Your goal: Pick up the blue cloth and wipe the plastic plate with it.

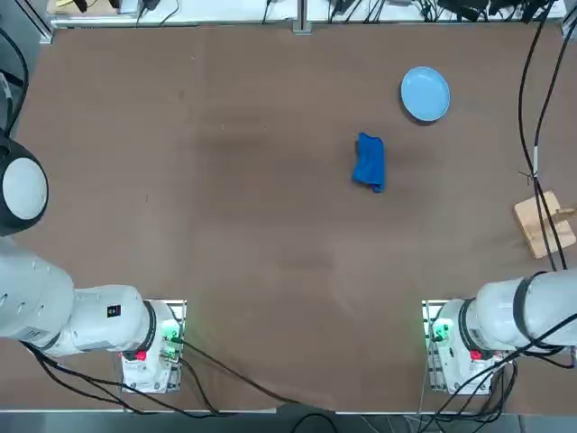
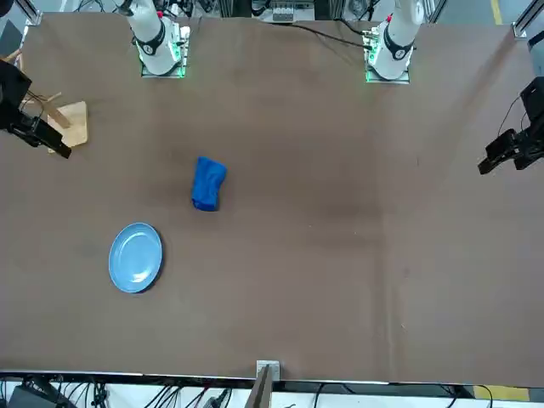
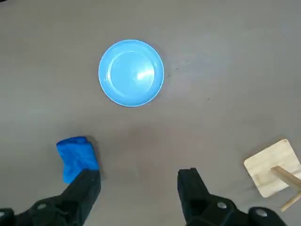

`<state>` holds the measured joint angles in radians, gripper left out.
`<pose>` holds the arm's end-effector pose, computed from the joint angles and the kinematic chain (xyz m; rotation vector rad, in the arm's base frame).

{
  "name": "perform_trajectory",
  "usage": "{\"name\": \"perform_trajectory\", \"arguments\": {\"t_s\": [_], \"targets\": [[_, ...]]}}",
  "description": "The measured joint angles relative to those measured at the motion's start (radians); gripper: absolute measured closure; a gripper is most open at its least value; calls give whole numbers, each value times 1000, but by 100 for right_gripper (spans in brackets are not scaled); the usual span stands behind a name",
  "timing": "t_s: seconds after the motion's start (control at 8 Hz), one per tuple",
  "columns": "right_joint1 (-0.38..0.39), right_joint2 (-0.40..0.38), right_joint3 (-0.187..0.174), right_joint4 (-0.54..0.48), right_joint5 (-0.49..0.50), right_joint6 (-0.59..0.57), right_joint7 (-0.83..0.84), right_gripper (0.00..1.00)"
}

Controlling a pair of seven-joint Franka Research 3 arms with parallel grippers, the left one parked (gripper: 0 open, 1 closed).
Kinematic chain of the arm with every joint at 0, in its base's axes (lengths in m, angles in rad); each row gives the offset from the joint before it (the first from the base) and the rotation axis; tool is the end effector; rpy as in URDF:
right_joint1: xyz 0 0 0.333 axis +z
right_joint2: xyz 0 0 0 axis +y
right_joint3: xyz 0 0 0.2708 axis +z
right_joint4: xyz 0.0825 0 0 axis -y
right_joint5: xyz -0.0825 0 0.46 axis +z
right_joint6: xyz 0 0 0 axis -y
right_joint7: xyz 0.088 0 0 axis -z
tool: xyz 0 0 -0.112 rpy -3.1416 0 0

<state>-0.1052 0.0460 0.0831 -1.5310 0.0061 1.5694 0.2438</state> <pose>0.6423 -0.0145 0.5668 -3.1049 0.4154 0.0133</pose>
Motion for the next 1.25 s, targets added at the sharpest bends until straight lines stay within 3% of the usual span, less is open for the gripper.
{"name": "perform_trajectory", "arguments": {"t_s": [0.5,1.25], "targets": [[2,0,40,19,-50,-34,-20,0],[2,-3,42,67,-55,-49,-20,0]]}}
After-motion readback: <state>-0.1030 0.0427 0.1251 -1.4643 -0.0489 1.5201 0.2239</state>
